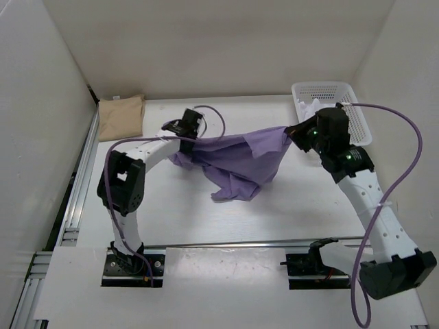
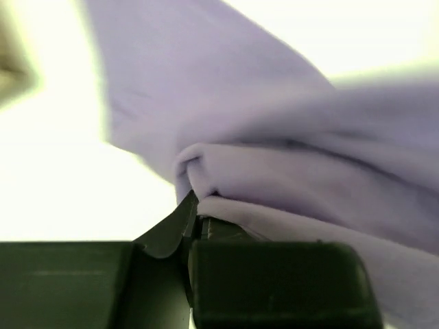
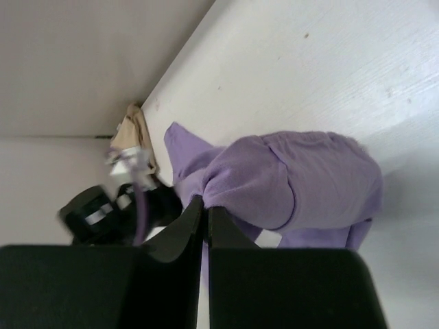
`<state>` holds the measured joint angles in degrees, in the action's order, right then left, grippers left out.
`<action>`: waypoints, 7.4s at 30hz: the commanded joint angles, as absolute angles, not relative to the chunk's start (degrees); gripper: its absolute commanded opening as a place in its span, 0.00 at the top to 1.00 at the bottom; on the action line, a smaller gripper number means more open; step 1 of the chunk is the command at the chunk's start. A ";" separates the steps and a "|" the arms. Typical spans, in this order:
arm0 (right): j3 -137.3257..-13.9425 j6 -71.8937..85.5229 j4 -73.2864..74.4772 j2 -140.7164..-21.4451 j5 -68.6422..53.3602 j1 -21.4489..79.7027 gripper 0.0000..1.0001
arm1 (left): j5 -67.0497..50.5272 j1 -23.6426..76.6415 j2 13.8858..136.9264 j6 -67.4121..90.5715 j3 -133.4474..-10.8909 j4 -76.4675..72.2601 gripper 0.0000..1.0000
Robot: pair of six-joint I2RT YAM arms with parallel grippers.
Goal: Fold and stack the t-shirts
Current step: Flatten out the tshirt
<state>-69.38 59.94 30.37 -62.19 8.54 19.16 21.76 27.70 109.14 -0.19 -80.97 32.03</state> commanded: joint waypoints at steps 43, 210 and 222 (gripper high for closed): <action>-32.17 40.08 31.46 -62.31 -3.25 13.71 0.76 | -9.23 1.33 86.12 0.00 -63.09 52.30 0.04; -39.10 43.87 34.19 -50.52 7.05 22.26 1.00 | -7.11 -8.88 81.79 0.00 -56.94 49.65 0.90; -53.25 33.76 26.37 -76.98 1.85 13.62 1.00 | -13.27 -10.98 102.65 0.00 -77.16 52.03 0.90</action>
